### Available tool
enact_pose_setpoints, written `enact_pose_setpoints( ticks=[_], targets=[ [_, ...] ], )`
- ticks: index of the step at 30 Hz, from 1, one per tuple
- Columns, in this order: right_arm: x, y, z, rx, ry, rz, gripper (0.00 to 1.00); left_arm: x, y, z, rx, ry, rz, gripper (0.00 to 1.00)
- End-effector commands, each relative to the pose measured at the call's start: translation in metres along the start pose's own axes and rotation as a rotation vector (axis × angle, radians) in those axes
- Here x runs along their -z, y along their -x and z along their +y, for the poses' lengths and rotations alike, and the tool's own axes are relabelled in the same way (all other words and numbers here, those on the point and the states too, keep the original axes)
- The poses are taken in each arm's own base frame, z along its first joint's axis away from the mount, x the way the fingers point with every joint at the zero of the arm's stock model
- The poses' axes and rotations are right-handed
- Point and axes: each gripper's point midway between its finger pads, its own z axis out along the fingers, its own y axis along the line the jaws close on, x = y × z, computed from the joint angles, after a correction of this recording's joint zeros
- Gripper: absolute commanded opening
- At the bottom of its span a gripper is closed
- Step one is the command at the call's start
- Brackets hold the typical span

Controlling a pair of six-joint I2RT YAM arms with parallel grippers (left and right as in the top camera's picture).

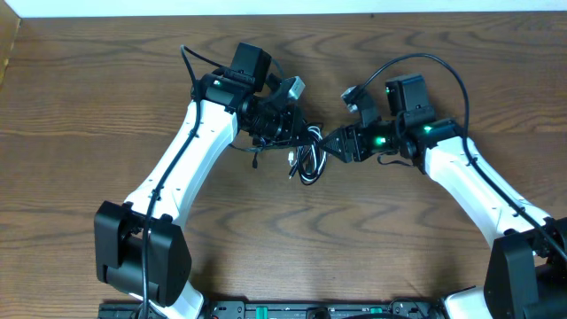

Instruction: Untangle cables

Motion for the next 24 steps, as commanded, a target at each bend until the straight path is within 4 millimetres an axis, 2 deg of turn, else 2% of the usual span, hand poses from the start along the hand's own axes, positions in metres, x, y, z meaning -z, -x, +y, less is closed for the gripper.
enact_pose_setpoints(
  ticks=[1, 4, 7, 12, 15, 20, 21, 24],
  targets=[
    [-0.005, -0.001, 0.01, 0.053, 0.016, 0.009, 0.53, 0.003, -0.003, -0.005, 0.041, 0.002, -0.002, 0.08],
    [-0.009, -0.002, -0.001, 0.029, -0.083, 0.013, 0.47, 0.001, -0.006, -0.007, 0.073, -0.002, 0.007, 0.08],
    [-0.01, -0.003, -0.022, -0.034, -0.236, 0.003, 0.36, -0.001, -0.008, -0.011, 0.077, -0.008, 0.016, 0.08],
    [0.002, -0.003, -0.058, -0.153, -0.489, -0.044, 0.23, -0.005, -0.014, -0.014, 0.083, -0.006, 0.039, 0.08],
    [0.01, -0.005, -0.073, -0.204, -0.586, -0.062, 0.24, -0.005, -0.018, -0.014, 0.093, -0.001, 0.053, 0.08],
    [0.018, -0.008, -0.083, -0.213, -0.651, -0.062, 0.24, -0.005, -0.022, -0.012, 0.104, 0.004, 0.066, 0.08],
    [0.023, -0.012, -0.089, -0.249, -0.686, -0.062, 0.24, -0.005, -0.022, -0.012, 0.105, 0.004, 0.066, 0.12],
    [0.03, -0.019, -0.097, -0.308, -0.724, -0.055, 0.23, -0.005, -0.022, -0.012, 0.105, 0.004, 0.066, 0.17]
  ],
)
